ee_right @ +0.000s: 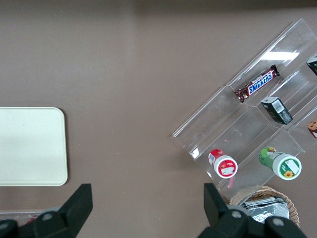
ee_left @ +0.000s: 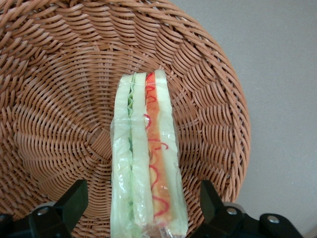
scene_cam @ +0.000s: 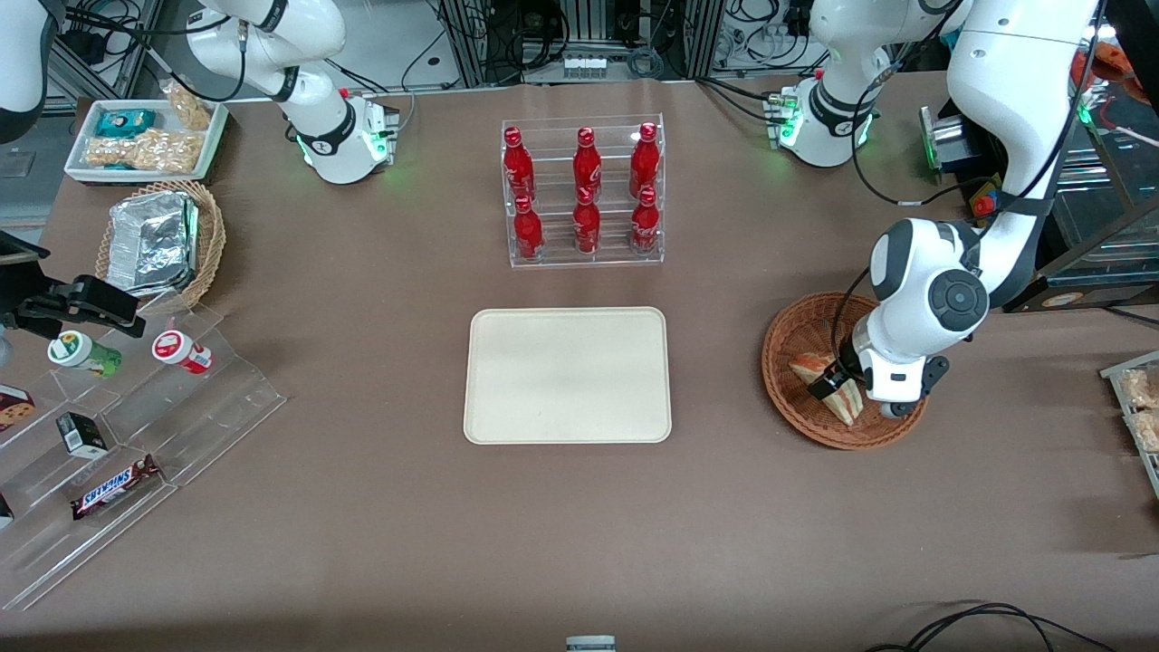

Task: Place sandwich from basket to tray
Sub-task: 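Lift the sandwich out of the basket and carry it over the cream tray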

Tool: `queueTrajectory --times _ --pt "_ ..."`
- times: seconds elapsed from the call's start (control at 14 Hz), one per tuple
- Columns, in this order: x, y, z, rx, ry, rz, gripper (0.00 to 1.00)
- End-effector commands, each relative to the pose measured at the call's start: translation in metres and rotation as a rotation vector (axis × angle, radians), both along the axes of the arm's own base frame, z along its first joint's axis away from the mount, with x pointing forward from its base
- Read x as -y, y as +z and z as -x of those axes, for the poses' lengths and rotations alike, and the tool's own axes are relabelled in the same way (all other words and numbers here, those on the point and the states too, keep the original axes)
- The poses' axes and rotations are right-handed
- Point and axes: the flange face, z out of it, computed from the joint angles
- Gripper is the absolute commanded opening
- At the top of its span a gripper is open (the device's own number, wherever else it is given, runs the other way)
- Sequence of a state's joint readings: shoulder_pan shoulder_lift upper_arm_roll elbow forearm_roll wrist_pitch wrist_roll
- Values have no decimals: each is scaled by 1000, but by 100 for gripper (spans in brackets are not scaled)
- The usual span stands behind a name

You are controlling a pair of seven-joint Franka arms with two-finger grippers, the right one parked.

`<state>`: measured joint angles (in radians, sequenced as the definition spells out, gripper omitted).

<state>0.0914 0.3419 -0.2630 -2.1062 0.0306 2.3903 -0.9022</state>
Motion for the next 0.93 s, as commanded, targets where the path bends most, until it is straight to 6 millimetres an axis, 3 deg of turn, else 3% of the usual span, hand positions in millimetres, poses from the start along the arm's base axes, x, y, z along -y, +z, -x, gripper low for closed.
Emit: queueTrajectory --times 0.0,0.14,0.21,0.43,0.64,0.71,0.86 --pt "1 -6 4 -6 11 -9 80" --pt "-5 -13 16 -34 -5 -18 18" --pt "-7 -15 20 -36 -6 -20 10" --pt "-8 2 17 -18 -4 -25 4" --pt "1 49 7 -38 -24 -46 3" --pt "16 67 3 -44 -49 -49 4" --pt "69 91 -1 -34 -124 -46 4"
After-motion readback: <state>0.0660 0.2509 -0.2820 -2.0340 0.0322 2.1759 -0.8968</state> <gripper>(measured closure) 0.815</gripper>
